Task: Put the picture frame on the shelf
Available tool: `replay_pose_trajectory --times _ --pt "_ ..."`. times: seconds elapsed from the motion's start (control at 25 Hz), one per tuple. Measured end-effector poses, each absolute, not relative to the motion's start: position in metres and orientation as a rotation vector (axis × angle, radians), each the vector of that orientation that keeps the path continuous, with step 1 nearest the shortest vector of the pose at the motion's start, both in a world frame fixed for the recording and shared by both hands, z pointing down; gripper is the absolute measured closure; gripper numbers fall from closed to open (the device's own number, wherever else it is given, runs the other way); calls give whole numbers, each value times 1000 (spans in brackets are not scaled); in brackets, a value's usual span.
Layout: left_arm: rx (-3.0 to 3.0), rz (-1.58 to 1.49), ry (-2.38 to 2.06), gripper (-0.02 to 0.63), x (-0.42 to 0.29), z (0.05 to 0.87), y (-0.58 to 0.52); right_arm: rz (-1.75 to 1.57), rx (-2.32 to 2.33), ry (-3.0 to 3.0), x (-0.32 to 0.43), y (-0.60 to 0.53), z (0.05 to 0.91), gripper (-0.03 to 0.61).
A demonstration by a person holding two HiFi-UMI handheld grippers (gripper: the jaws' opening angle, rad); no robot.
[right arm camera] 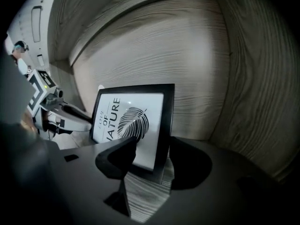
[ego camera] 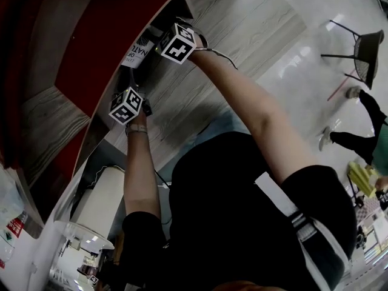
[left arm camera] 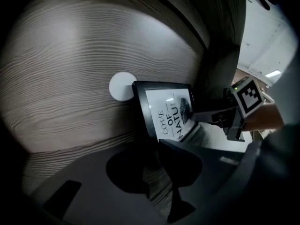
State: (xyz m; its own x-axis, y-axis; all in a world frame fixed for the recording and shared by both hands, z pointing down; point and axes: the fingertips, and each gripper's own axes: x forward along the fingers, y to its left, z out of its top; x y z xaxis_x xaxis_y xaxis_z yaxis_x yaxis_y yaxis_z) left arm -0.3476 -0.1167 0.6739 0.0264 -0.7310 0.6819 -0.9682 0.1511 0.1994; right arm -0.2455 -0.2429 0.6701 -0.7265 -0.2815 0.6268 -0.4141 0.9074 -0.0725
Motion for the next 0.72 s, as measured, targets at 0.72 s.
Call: replay_pose_trajectory --times 0.72 --pt "1619 458 -1833 541 -366 666 -136 233 586 -2483 -260 -261 657 373"
